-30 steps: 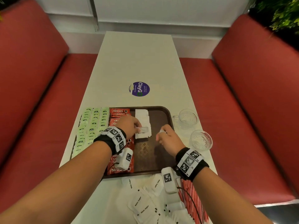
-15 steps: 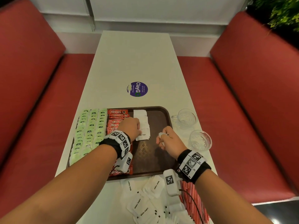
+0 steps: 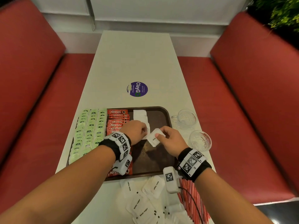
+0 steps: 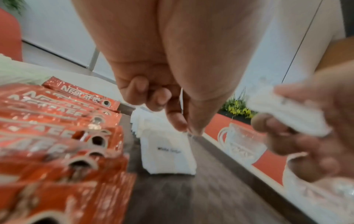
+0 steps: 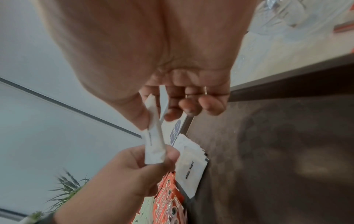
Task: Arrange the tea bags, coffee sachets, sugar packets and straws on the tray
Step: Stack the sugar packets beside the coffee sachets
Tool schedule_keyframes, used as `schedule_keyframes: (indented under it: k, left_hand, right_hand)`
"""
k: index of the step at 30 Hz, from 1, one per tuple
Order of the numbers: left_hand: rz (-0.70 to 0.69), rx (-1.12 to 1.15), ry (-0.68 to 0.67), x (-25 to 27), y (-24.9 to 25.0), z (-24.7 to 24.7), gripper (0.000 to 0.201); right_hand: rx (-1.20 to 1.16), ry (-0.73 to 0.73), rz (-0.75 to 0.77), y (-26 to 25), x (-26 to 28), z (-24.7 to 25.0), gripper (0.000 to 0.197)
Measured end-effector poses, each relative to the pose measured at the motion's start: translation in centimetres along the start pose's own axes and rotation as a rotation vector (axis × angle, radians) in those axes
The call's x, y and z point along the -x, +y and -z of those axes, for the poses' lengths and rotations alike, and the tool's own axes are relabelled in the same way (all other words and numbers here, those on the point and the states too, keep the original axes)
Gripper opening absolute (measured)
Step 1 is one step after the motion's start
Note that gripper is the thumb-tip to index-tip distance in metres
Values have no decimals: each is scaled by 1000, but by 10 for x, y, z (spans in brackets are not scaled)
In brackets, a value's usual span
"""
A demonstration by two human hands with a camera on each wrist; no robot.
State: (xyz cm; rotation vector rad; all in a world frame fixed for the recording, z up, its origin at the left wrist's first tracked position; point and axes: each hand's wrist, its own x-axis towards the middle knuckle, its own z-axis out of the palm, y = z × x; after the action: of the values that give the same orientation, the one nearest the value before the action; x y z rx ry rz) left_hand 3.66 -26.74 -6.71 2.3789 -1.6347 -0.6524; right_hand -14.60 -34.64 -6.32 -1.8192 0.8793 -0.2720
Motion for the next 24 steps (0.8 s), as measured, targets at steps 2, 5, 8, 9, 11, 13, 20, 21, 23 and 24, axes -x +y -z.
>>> schedule_keyframes:
  k: [2,5,8,9,11,13,20,21,23,24]
  left_hand:
    - [-46,112,22,6,1,7,23]
    - [-88,263,47,17,3,17,38]
    - [-126,336,56,24,3,21,24]
    - [-136,325,54,25,2,22,19]
    - [-129,299,66,24,-1,22,14]
    - [-91,252,116,22,-6,23,13]
    - [45,-77,-73,4,-18,10,17]
    - [53,-94,-80,2,-18,8,17]
    - [79,-113,-77,-2,-17,4,17]
    - [97,-120,-75,-3,-16,3,16]
  right_hand:
    - [-3,25,33,1,0,2,11]
    - [-9,69,53,4,-2,2,12]
    - [-29,79,67,4,-4,0,11]
    - [-47,69,65,4,-4,-1,10]
    - [-74,29,42,4,-2,-4,11]
    - [-59,-17,7,4,3,-6,18]
    - [534,-531,130,3,29,-7,26]
    - [604,-596,156,0,32,-9,28]
    - [723,-683,192,-6,37,-12,33]
    - [769,-717,203,-8,39,-14,36]
